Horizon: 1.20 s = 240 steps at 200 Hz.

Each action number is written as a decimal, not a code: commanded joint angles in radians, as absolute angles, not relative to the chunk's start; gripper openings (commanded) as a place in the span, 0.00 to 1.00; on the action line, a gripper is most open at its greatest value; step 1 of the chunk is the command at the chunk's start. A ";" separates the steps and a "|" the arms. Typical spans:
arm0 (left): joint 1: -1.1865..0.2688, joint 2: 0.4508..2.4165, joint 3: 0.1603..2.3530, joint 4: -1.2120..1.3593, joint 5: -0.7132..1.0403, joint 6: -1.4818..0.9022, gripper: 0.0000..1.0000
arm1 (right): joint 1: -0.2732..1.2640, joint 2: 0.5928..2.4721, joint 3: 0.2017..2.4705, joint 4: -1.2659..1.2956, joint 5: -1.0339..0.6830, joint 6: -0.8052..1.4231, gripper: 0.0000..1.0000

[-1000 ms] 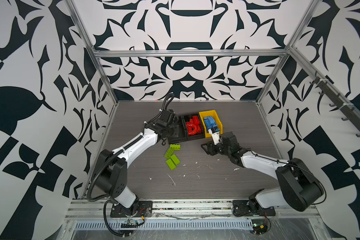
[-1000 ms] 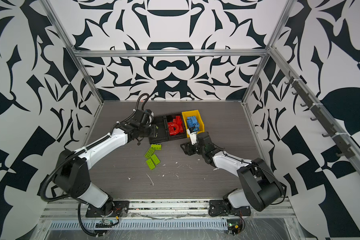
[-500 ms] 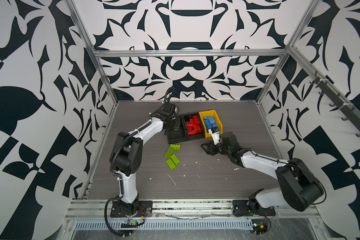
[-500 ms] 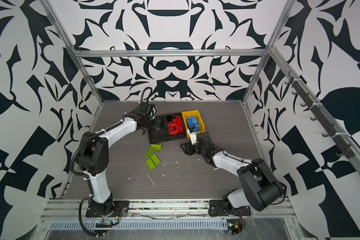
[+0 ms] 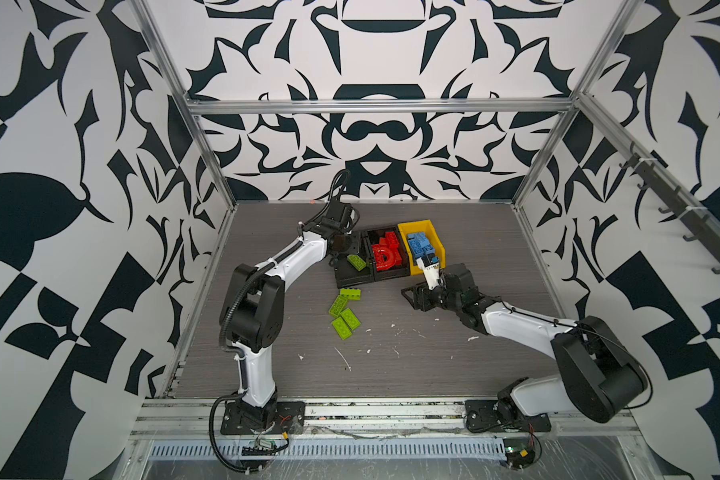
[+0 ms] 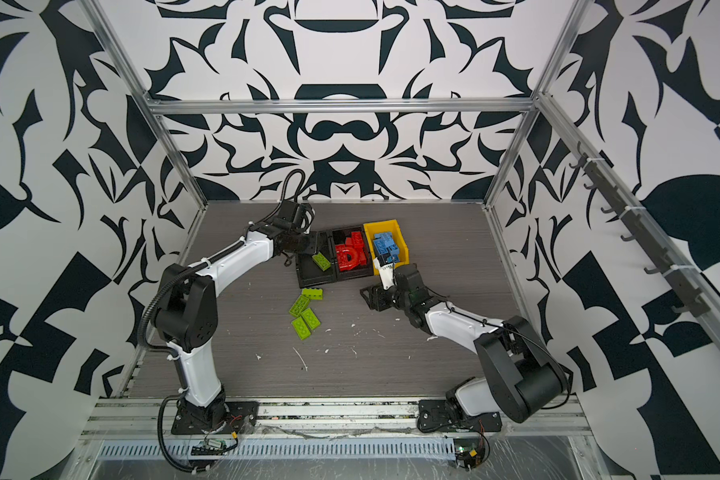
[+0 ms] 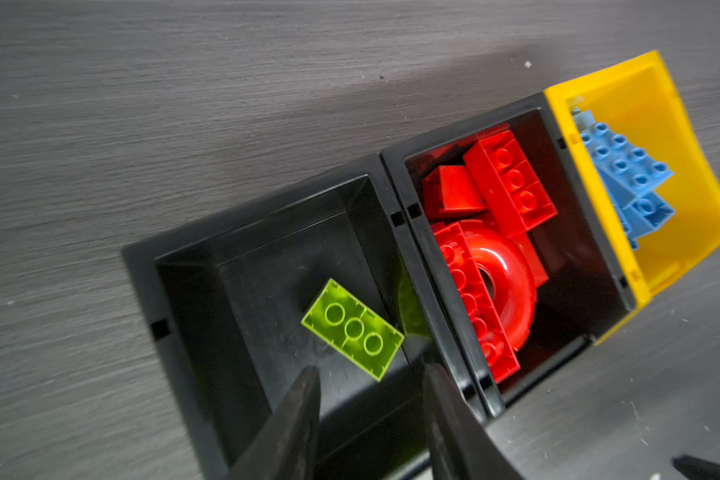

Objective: Sort the legos into containers by color
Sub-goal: 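Close the left gripper on the lime-green brick and lift it, then carry the brick over the empty black compartment and release it, then return the left gripper to the pile and close on another lime-green brick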

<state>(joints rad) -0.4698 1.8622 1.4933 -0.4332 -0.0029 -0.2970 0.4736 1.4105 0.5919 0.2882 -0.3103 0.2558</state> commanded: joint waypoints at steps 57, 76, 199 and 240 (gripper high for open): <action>-0.602 1.415 0.997 -0.554 -0.023 -0.567 0.48 | 0.477 1.397 0.630 0.291 -0.312 0.247 0.67; -0.661 1.341 0.912 -0.569 -0.054 -0.652 0.50 | 0.477 1.402 0.632 0.291 -0.312 0.246 0.67; -0.871 1.322 0.728 -0.566 -0.164 -0.891 0.60 | 0.477 1.415 0.638 0.281 -0.311 0.239 0.67; -0.870 1.384 0.712 -0.466 -0.145 -0.878 0.63 | 0.477 1.416 0.642 0.274 -0.311 0.238 0.67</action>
<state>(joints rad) -0.8707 1.3441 0.7193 -0.5117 -0.1356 -0.8623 0.4736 1.4109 0.6033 0.2703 -0.3103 0.2539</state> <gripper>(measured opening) 0.627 0.670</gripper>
